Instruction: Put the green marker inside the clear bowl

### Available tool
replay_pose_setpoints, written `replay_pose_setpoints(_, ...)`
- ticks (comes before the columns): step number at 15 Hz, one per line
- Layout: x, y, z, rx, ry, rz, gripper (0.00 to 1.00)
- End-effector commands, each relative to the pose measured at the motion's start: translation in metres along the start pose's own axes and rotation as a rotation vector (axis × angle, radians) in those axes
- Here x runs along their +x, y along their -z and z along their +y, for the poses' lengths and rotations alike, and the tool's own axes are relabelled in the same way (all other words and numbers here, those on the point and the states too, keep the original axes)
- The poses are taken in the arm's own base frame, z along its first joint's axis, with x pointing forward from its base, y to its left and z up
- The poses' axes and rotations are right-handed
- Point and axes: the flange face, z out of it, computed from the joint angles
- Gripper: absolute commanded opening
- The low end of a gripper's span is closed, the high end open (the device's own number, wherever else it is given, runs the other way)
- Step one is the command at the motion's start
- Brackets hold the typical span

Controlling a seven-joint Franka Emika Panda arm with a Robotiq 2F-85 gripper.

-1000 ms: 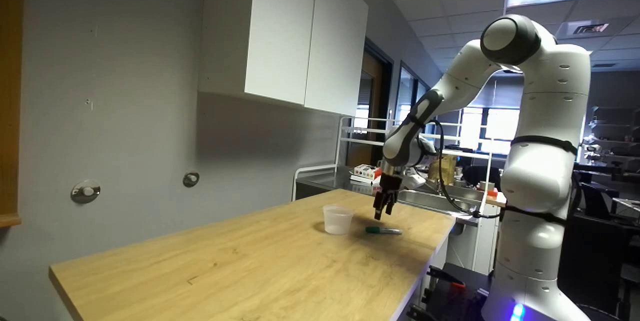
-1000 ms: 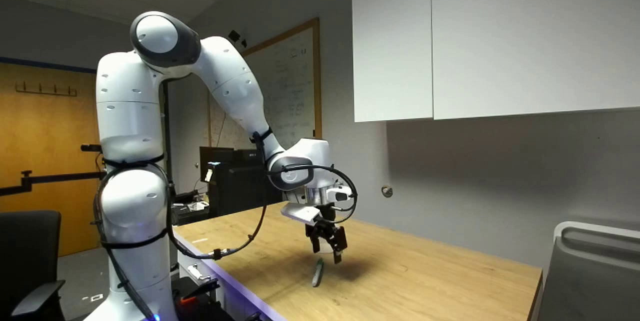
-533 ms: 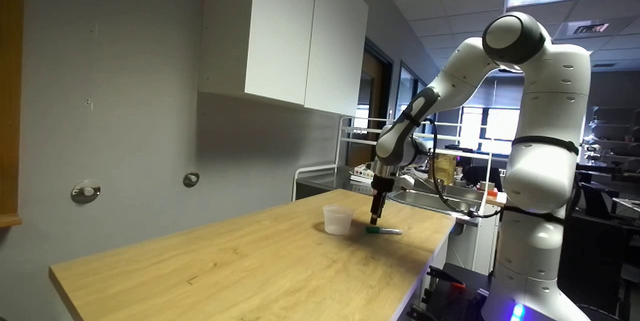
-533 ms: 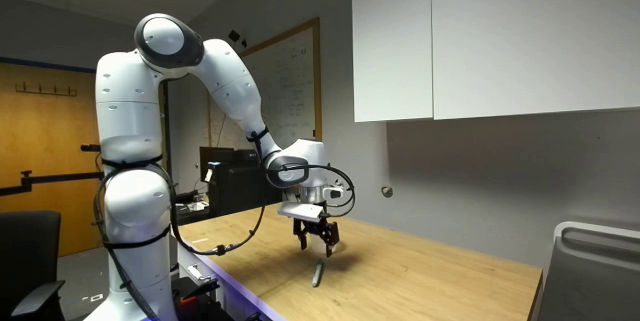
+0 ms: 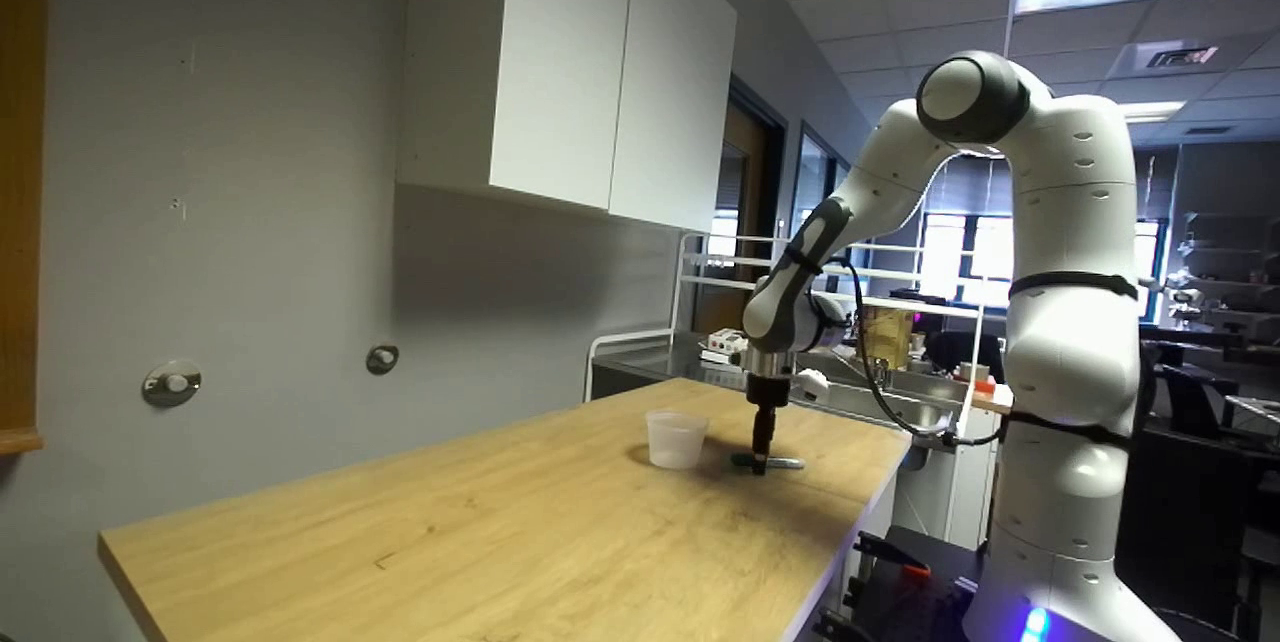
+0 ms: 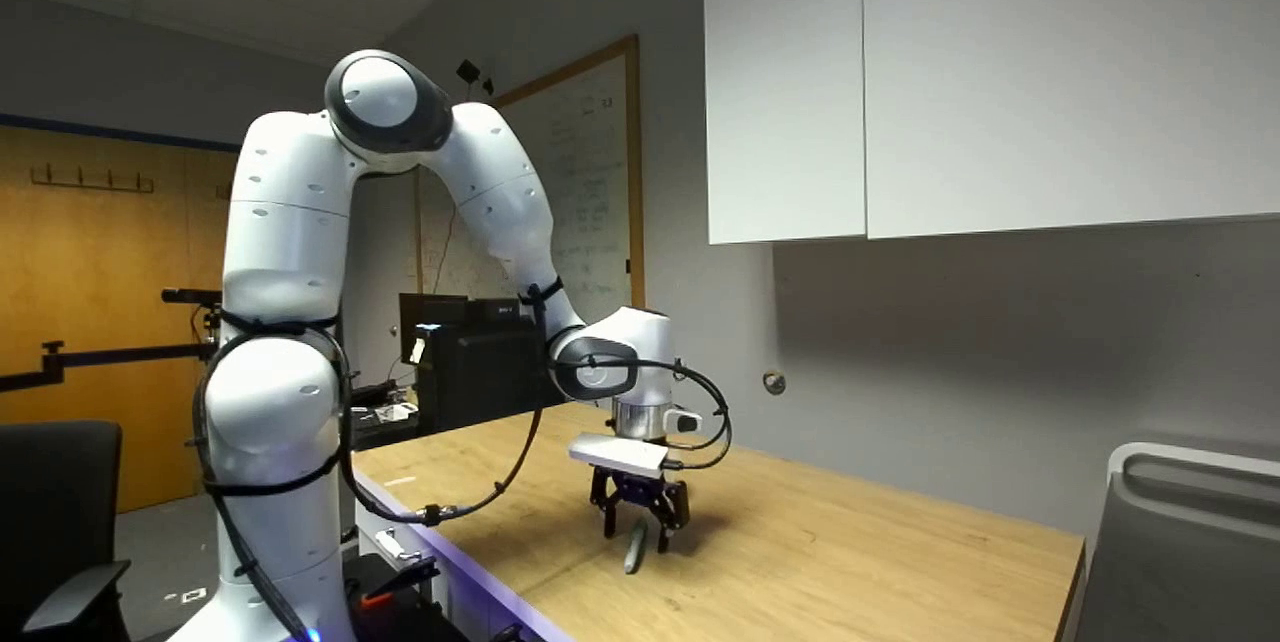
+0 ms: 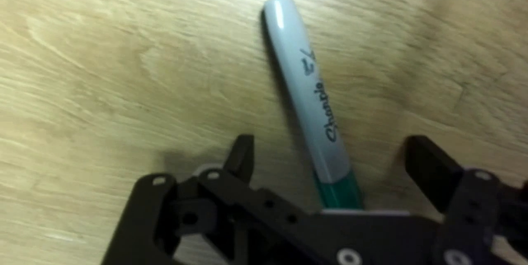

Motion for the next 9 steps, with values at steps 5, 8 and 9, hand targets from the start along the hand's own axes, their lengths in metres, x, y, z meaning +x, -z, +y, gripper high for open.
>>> replay_pose_setpoints(5, 0.01, 0.004, 0.028, -0.005, -0.033, -0.006, 0.36)
replay_pose_setpoints(8, 0.015, 0.01, 0.028, -0.019, -0.034, -0.004, 0.14)
replay_pose_setpoints(9, 0.017, 0.013, 0.027, -0.024, -0.047, -0.008, 0.08)
